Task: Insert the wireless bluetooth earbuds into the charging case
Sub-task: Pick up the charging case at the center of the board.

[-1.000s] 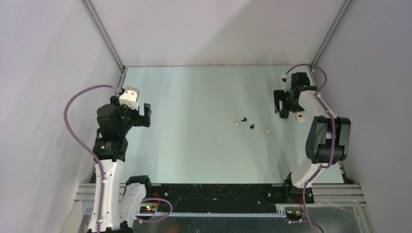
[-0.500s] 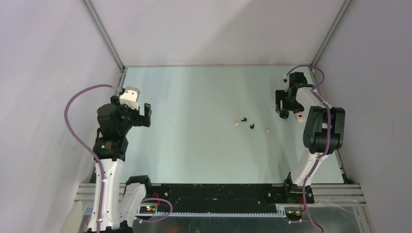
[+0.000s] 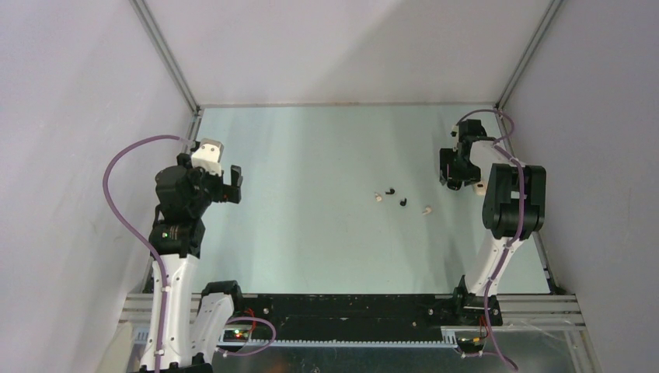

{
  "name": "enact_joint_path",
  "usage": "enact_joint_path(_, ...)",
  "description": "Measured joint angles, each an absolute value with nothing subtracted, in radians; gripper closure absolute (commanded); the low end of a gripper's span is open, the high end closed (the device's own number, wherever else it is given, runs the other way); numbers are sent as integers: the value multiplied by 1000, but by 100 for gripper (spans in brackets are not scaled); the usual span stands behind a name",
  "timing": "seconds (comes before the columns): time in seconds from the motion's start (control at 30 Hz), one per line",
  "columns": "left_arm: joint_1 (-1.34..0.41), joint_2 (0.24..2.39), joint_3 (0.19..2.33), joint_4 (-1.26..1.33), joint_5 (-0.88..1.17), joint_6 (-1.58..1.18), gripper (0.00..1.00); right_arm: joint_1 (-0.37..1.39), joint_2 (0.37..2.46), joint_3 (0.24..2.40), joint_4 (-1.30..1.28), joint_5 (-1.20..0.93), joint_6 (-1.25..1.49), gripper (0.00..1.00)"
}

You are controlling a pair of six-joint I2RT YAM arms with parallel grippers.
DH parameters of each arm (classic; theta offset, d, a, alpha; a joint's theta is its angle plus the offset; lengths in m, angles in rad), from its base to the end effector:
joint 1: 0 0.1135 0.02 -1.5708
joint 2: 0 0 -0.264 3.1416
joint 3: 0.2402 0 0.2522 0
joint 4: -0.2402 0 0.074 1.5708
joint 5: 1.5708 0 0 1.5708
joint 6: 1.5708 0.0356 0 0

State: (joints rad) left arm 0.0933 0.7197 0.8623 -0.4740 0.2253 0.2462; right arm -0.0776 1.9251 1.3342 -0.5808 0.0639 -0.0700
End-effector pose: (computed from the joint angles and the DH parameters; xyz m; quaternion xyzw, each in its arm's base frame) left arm 0.1583 0.0068 0.3464 0.1269 0.8015 0.0073 0.5843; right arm 0.3896 -0.0326 0.1735 0.0101 0.9796 -0.0458 0.1953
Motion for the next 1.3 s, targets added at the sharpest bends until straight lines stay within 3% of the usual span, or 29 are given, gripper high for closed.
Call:
enact_joint_path(0.27, 93, 720, 855, -474, 226, 246, 1, -79, 1927, 1334, -579, 60, -61, 34)
enact_joint_path(0.63, 93, 720, 847, -474, 233, 247, 1, -75, 1939, 1334, -578, 52, -61, 53)
enact_joint_path(0.9, 93, 720, 847, -474, 244, 248, 1, -25, 1939, 1334, -571, 96, -83, 53)
enact_joint_path(1.07, 58, 748, 847, -473, 250, 247, 1, 101, 1880, 1325, -562, 108, -123, 52)
enact_joint_path(1.3, -121, 899, 899, -489, 271, 257, 1, 394, 1612, 1276, -451, 82, -250, 51)
